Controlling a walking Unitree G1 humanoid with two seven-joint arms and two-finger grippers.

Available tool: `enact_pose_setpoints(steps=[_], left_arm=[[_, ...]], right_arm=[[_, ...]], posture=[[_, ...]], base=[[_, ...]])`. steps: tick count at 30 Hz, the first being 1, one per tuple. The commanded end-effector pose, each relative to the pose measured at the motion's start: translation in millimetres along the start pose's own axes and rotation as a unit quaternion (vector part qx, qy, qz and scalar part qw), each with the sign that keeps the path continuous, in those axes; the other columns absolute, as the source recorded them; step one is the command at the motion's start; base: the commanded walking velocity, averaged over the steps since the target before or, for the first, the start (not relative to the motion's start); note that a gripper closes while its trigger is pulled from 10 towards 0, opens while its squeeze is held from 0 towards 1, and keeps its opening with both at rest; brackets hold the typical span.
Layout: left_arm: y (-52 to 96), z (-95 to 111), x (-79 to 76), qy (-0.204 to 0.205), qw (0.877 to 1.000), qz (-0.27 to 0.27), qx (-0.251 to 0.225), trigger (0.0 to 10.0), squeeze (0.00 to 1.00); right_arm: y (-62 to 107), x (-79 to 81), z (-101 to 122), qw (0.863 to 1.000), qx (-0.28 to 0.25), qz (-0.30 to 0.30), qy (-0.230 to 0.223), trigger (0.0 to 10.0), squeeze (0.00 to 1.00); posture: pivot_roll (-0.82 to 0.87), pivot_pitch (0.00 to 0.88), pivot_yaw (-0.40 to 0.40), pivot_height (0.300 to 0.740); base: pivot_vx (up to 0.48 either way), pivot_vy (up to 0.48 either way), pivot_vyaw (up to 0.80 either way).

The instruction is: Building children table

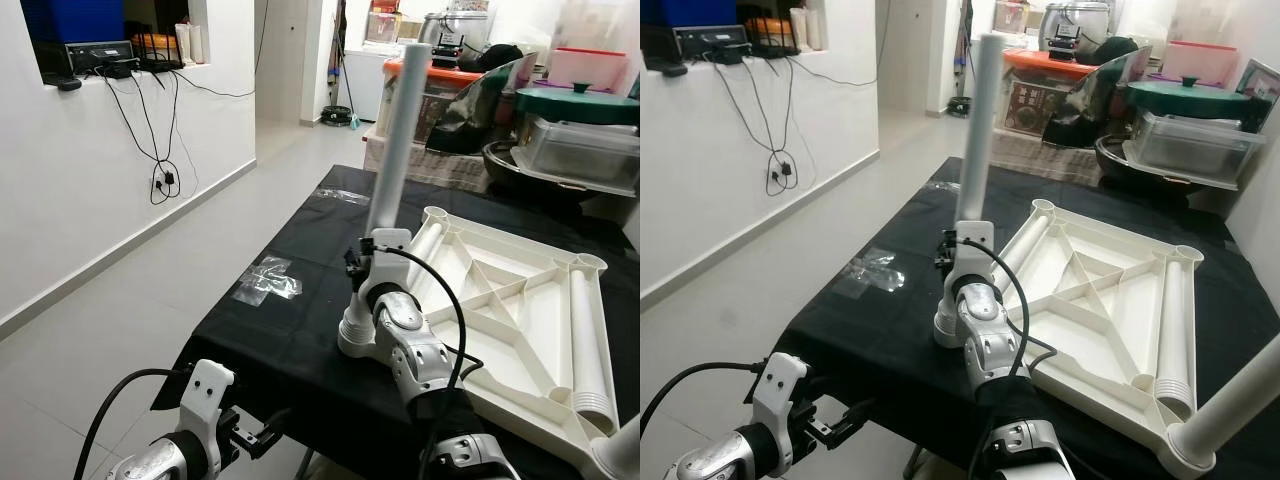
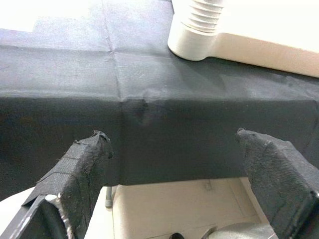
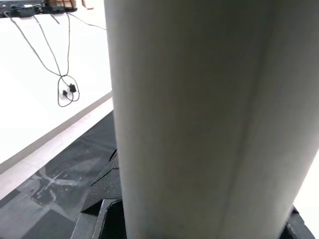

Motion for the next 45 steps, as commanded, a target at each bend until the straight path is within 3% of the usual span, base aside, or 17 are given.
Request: enact_pose_setpoints(steps=[1, 10, 15, 21, 26, 28, 29, 30, 31, 32, 34, 35, 39, 40, 42, 45], left_arm=[[-0.1, -2, 2.2, -0.006, 1.0, 0.004, 0.005, 10.0, 0.0], [0.4, -2, 2.8, -0.011, 1.0, 0.003, 0.006, 10.0, 0.0], [1.0, -3, 2.9, -0.011, 1.0, 0.003, 0.008, 10.0, 0.0], [1.0, -3, 3.1, -0.012, 1.0, 0.004, 0.007, 10.0, 0.0], [0.5, -3, 4.1, -0.013, 1.0, 0.005, 0.006, 10.0, 0.0], [0.3, -1, 5.1, -0.014, 1.0, 0.006, 0.005, 10.0, 0.0], [0.5, 0, 6.1, -0.014, 1.0, 0.007, 0.003, 10.0, 0.0], [0.5, 0, 6.1, -0.014, 1.0, 0.007, 0.003, 10.0, 0.0], [0.9, 1, 7.1, -0.016, 1.0, 0.007, 0.002, 10.0, 0.0], [0.9, 1, 7.1, -0.016, 1.0, 0.007, 0.002, 10.0, 0.0], [1.8, 4, 9.7, -0.018, 1.0, 0.008, -0.002, 10.0, 0.0], [1.8, 4, 9.7, -0.018, 1.0, 0.008, -0.002, 10.0, 0.0], [3.3, 10, 14.8, -0.024, 1.0, 0.014, -0.012, 10.0, 0.0], [3.3, 10, 14.8, -0.024, 1.0, 0.014, -0.012, 10.0, 0.0], [4.2, 12, 16.2, -0.026, 0.999, 0.016, -0.015, 10.0, 0.0], [5.4, 14, 17.6, -0.028, 0.999, 0.018, -0.017, 10.0, 0.0]], right_arm=[[7.3, -31.3, -46, 0.994, 0.086, -0.063, 0.005, 10.0, 0.0], [9.9, -32.2, -31, 0.997, 0.031, -0.07, 0.01, 10.0, 0.0], [14.2, -24.5, -18, 0.999, -0.015, -0.026, 0.027, 10.0, 0.0], [15.7, -22.8, -15, 0.999, -0.03, -0.009, 0.036, 10.0, 0.0], [14.6, -14.4, -6, 0.998, -0.046, 0.027, 0.037, 10.0, 0.0], [13.2, -7.9, 3, 0.996, -0.059, 0.049, 0.033, 10.0, 0.0], [12.3, 6.1, 23, 0.992, -0.079, 0.097, 0.011, 10.0, 0.0], [12.3, 6.1, 23, 0.992, -0.079, 0.097, 0.011, 10.0, 0.0], [15.0, 23.2, 46, 0.982, -0.098, 0.162, -0.013, 10.0, 0.0], [15.0, 23.2, 46, 0.982, -0.098, 0.162, -0.013, 10.0, 0.0], [30.2, 51.4, 89, 0.947, -0.13, 0.291, -0.047, 10.0, 0.0], [30.2, 51.4, 89, 0.947, -0.13, 0.291, -0.047, 10.0, 0.0], [57.3, 70.9, 127, 0.895, -0.158, 0.412, -0.059, 10.0, 0.0], [57.3, 70.9, 127, 0.895, -0.158, 0.412, -0.059, 10.0, 0.0], [65.2, 76.3, 133, 0.881, -0.159, 0.441, -0.067, 10.0, 0.0], [70.6, 81.3, 134, 0.869, -0.155, 0.464, -0.066, 10.0, 0.0]], posture=[[0.09, 0.0, -0.082, 0.74], [0.09, 0.0, -0.076, 0.74], [0.08, 0.0, -0.074, 0.74], [0.08, 0.0, -0.073, 0.74], [0.08, 0.0, -0.073, 0.74], [0.08, 0.0, -0.071, 0.74], [0.08, 0.0, -0.07, 0.74], [0.08, 0.0, -0.07, 0.74], [0.08, 0.0, -0.067, 0.74], [0.08, 0.0, -0.067, 0.74], [0.08, 0.0, -0.066, 0.74], [0.08, 0.0, -0.066, 0.74], [0.08, 0.0, -0.068, 0.74], [0.08, 0.0, -0.068, 0.74], [0.08, 0.0, -0.068, 0.74], [0.08, 0.0, -0.071, 0.74]], base=[[0.0, 0.0, 0.0], [0.0, 0.0, 0.0], [0.0, 0.0, 0.0], [0.0, 0.0, 0.0], [0.0, 0.0, 0.0], [0.0, 0.0, 0.0], [0.0, 0.0, 0.0], [0.0, 0.0, 0.0], [0.0, 0.0, 0.0], [0.0, 0.0, 0.0], [0.0, 0.0, 0.0], [0.0, 0.0, 0.0], [0.0, 0.0, 0.0], [0.0, 0.0, 0.0], [0.0, 0.0, 0.0], [0.0, 0.0, 0.0]])
Point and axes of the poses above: a point about 5 cm out from each wrist's last joint towards the gripper, its own y axis pointing back from the gripper into the wrist, its own z axis along the axis of the wrist's last joint, x = y × z, the point moved 4 cm from there along -y, pointing out of the wrist towards the gripper, and after that the axes turned 7 degrees about -y, right-handed, at the moved point
